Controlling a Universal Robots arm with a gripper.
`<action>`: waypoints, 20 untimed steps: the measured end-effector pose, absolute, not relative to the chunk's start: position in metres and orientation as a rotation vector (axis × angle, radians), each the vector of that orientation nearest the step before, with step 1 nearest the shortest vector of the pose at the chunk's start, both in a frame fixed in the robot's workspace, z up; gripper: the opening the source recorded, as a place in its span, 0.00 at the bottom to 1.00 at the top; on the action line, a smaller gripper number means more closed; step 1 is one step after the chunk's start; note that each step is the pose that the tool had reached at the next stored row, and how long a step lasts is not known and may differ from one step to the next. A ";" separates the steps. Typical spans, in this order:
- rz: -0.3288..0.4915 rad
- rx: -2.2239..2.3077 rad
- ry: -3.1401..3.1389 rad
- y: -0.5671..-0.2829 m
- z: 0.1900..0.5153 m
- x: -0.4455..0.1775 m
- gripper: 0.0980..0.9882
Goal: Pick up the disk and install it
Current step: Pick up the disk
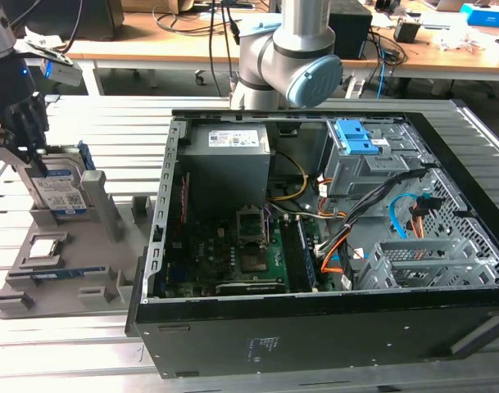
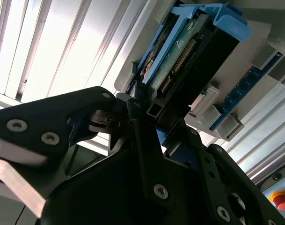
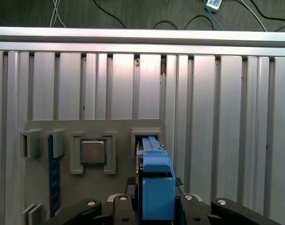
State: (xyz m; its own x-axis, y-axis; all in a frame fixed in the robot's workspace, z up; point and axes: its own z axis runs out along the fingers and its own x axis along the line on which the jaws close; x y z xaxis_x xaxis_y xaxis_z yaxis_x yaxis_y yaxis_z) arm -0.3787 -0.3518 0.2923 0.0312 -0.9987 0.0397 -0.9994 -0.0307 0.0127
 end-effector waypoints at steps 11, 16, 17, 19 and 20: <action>0.031 2.229 -2.161 -0.357 0.292 -0.379 0.30; 0.031 2.229 -2.161 -0.357 0.292 -0.379 0.30; 0.031 2.229 -2.161 -0.357 0.292 -0.379 0.30; 0.031 2.229 -2.161 -0.357 0.292 -0.379 0.30; 0.031 2.229 -2.161 -0.357 0.292 -0.379 0.30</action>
State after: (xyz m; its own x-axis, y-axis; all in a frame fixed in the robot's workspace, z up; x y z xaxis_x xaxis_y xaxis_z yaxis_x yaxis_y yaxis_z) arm -0.3787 -0.3571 0.2923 0.0311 -0.9987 0.0398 -0.9995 -0.0306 0.0127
